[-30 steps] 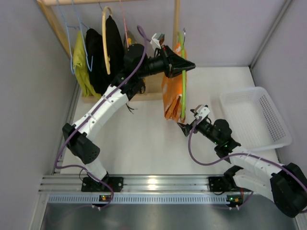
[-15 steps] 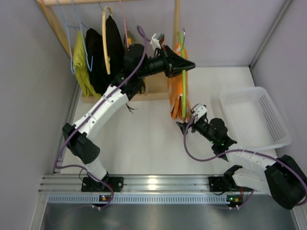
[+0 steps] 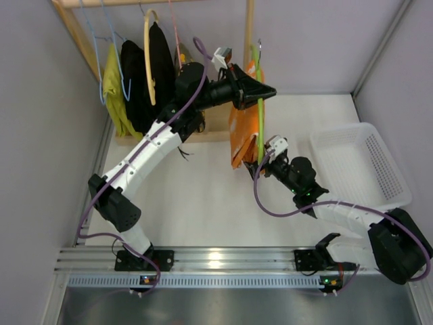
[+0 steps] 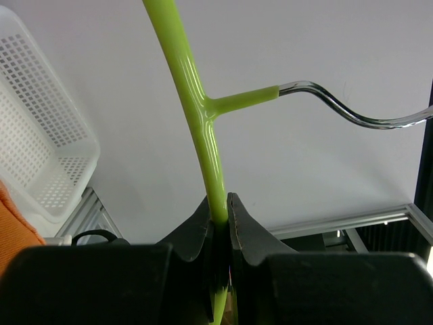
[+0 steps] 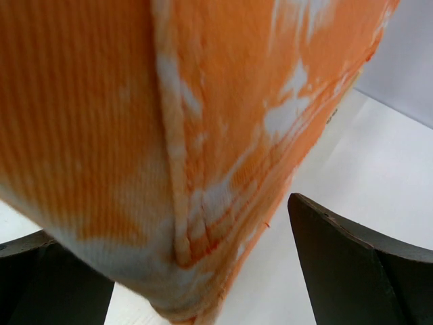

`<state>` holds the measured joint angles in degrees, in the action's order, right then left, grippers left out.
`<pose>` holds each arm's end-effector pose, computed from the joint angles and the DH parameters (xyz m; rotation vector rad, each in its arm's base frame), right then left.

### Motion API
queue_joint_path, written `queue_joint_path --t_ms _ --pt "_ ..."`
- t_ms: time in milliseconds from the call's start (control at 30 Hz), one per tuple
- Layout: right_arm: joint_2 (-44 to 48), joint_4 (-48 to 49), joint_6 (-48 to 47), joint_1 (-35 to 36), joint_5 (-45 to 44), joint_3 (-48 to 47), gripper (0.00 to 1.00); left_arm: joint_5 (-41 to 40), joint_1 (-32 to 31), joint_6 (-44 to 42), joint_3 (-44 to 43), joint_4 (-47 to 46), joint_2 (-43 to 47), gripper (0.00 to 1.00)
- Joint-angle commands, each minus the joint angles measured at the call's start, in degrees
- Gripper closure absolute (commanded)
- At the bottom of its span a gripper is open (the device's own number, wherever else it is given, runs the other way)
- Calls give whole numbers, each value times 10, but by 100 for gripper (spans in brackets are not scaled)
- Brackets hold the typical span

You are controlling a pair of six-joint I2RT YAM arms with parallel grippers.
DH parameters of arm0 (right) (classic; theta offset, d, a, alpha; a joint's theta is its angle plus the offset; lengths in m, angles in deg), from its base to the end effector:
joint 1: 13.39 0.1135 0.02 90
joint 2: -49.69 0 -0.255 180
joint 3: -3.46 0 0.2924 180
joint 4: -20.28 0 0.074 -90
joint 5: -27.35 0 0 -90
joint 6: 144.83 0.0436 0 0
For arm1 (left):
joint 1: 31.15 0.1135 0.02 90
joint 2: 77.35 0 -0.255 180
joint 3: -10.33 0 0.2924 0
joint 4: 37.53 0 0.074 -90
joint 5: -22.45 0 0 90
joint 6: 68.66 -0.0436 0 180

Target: Remove the trousers from the hanger

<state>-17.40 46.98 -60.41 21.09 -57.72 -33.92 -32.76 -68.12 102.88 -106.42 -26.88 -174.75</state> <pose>0.2386 0.1684 0.1973 -0.6251 1.5190 0.4570 0.3344 -0.2828 0.4799 -0.0722 1.8456 -2.0147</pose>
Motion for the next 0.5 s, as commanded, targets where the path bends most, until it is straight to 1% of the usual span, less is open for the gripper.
queue_joint_path --t_ms 0,233,467 --pt "-6 38 12 16 14 -37 1 -19 -2 13 -43 -108 24 100" --pt "-7 29 -1 24 36 -36 1 -21 -3 13 -43 -109 22 100" --pt "-2 17 -13 43 18 -17 1 -24 -3 12 -47 -109 20 100"
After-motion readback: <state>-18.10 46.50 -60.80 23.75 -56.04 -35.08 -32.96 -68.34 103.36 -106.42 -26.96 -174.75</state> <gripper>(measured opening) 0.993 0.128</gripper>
